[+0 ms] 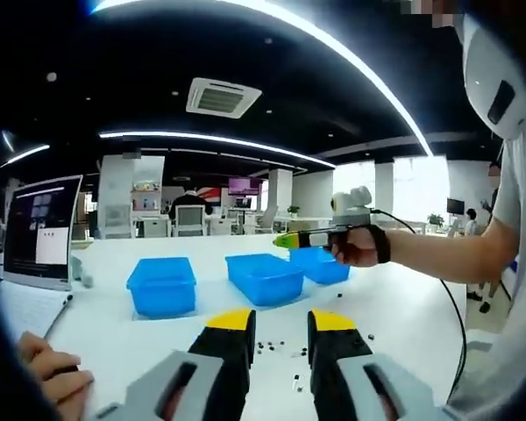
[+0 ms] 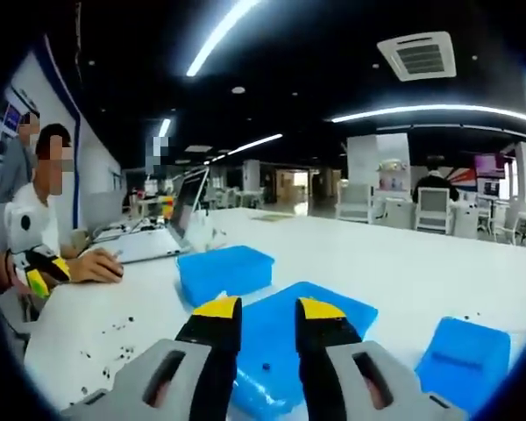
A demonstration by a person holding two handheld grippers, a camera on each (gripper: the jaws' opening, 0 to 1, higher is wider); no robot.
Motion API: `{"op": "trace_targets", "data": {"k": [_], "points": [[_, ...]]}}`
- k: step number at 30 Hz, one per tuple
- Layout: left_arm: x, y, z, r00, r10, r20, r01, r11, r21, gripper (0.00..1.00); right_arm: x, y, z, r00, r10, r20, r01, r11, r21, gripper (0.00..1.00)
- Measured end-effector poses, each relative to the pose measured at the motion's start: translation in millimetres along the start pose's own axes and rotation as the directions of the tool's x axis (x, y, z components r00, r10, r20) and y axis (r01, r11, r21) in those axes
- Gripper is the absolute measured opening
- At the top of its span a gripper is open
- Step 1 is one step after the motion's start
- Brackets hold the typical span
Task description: Pick up the resistors one by one and place each resistor into its matching bin, sorting the parts by color and model until every resistor is separated into the correct bin for its type
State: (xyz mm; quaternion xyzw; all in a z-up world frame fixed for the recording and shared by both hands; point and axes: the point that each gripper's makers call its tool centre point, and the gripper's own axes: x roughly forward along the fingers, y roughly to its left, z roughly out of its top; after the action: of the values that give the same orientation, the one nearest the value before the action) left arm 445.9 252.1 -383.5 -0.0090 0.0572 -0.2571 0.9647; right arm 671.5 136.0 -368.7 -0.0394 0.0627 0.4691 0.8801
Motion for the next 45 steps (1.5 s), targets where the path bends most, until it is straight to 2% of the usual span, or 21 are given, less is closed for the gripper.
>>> {"op": "trace_targets", "data": {"k": [6,12,17,22,25,28,32,33,35,36,37,41,42,44,45], "points": [[0,3.0,3.6,1.000,0.013,0.013,-0.013,1.000,0.001,0.26,-6,3,3.9,1.000,0.008,-0.007,-0.008,1.000,-0.013,0.26],[-1,4.6,4.6,1.000,0.021,0.017,-0.021,1.000,0.006,0.26,-22,9,13.7,0.998,0.053,-0.036,-0.055,0.996,-0.067,0.25],[1,7.7,0.4,0.999,0.033,0.012,-0.033,0.999,-0.006,0.26,-39,20,9.9,0.989,0.088,-0.119,-0.104,0.985,-0.135,0.25],[2,7.4,-0.9,0.999,0.032,0.009,-0.032,0.999,0.001,0.26,-66,35,-9.6,0.953,0.160,-0.256,-0.213,0.957,-0.195,0.24],[3,10.6,-7.6,0.999,0.043,-0.007,-0.043,0.999,-0.012,0.26,-88,44,-29.6,0.904,0.199,-0.378,-0.294,0.932,-0.213,0.24],[3,9.0,-9.3,0.999,0.040,-0.007,-0.040,0.999,-0.024,0.26,-105,44,-52.1,0.847,0.211,-0.489,-0.340,0.921,-0.191,0.24],[3,6.9,-8.9,0.999,0.039,-0.006,-0.039,0.999,-0.016,0.26,-117,42,-80.6,0.766,0.216,-0.605,-0.381,0.911,-0.157,0.24],[3,7.2,-9.0,0.999,0.041,-0.006,-0.041,0.999,-0.018,0.26,-120,42,-89.2,0.733,0.211,-0.647,-0.394,0.907,-0.151,0.24],[3,6.7,-7.9,0.999,0.041,-0.005,-0.041,0.999,-0.021,0.26,-123,40,-102.4,0.681,0.195,-0.706,-0.406,0.903,-0.141,0.24],[3,5.6,-7.1,0.999,0.040,-0.003,-0.040,0.999,-0.020,0.26,-125,41,-109.8,0.647,0.200,-0.736,-0.425,0.896,-0.131,0.24],[3,4.9,-6.6,0.999,0.037,-0.003,-0.037,0.999,-0.017,0.26,-126,42,-114.4,0.625,0.206,-0.753,-0.437,0.892,-0.118,0.24],[2,3.2,-7.5,0.999,0.033,-0.007,-0.034,0.999,-0.008,0.26,-122,46,-126.7,0.575,0.215,-0.789,-0.457,0.885,-0.092,0.24],[1,2.8,-7.8,0.999,0.036,-0.008,-0.036,0.999,-0.011,0.26,-118,45,-126.4,0.580,0.205,-0.789,-0.450,0.887,-0.100,0.23],[-1,2.2,-6.2,0.999,0.045,-0.003,-0.045,0.999,-0.011,0.26,-116,38,-126.0,0.568,0.181,-0.803,-0.439,0.892,-0.110,0.23],[-2,1.9,-5.7,0.999,0.047,-0.001,-0.047,0.999,-0.009,0.26,-115,33,-126.0,0.571,0.163,-0.805,-0.432,0.893,-0.125,0.23]]}}
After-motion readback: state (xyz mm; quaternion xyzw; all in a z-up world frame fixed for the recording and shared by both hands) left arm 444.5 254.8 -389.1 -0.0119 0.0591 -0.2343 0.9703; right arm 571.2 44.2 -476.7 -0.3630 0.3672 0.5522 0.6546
